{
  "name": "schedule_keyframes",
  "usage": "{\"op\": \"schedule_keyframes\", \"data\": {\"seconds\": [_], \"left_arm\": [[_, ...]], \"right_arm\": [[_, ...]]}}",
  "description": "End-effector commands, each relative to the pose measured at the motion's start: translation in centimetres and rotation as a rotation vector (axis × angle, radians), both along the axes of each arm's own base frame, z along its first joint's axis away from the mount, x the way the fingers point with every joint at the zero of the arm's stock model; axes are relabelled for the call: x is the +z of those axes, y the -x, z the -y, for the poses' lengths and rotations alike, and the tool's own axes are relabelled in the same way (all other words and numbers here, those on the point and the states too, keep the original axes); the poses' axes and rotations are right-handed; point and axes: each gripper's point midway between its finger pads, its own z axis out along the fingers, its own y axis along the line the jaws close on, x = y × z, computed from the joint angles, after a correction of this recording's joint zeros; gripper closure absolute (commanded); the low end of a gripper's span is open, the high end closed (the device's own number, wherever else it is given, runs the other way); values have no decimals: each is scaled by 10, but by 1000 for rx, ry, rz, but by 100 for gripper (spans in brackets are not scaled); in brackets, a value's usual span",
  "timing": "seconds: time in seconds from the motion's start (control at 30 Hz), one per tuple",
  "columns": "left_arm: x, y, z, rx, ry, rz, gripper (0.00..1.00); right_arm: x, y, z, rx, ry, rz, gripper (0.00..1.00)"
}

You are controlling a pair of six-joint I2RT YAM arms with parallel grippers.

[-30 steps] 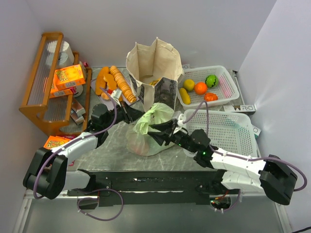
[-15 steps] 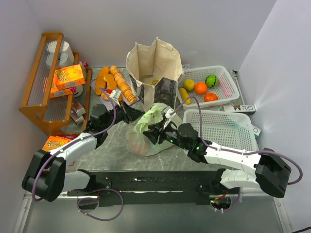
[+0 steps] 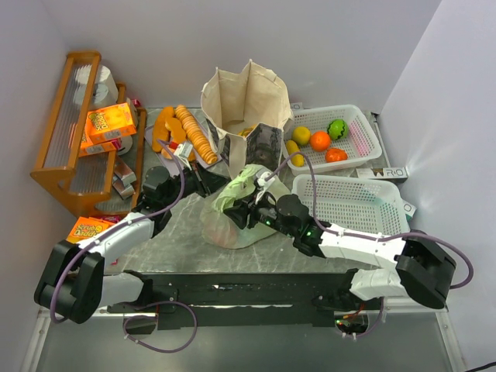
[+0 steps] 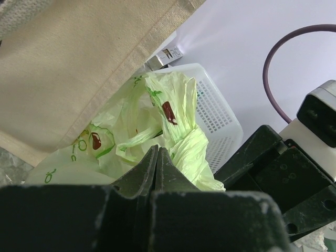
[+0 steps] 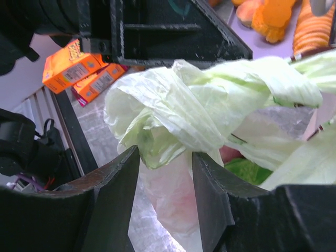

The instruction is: Place the mixed food into the grocery bags and tie them

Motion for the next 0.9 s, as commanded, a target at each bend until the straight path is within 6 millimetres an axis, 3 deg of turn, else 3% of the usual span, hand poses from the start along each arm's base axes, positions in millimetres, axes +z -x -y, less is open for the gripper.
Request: {"op": "schedule_keyframes", "data": {"seconds": [0.0,0.1,0.23,0.27,0.6,0.87], "left_arm": [[21,4,1,-15,23,90,99],[22,4,1,-12,25,97,99],[20,0,-3,24,8,98,99],[21,-2,-5,47,4,103,99],[20,-14,-16,139,-54,134,99],[14,-18,-21,172,-79,134,99]], "right_arm": [[38,-5,-12,5,-82,60,50],[40,-8,-10,-15,-87,61,64],[38,-9,-2,-47,-79,48,98],[36,-7,0,-48,-73,41,100],[27,8,44,-125,-33,-23,100],[-22,11,76,-224,107,-115,100]]}}
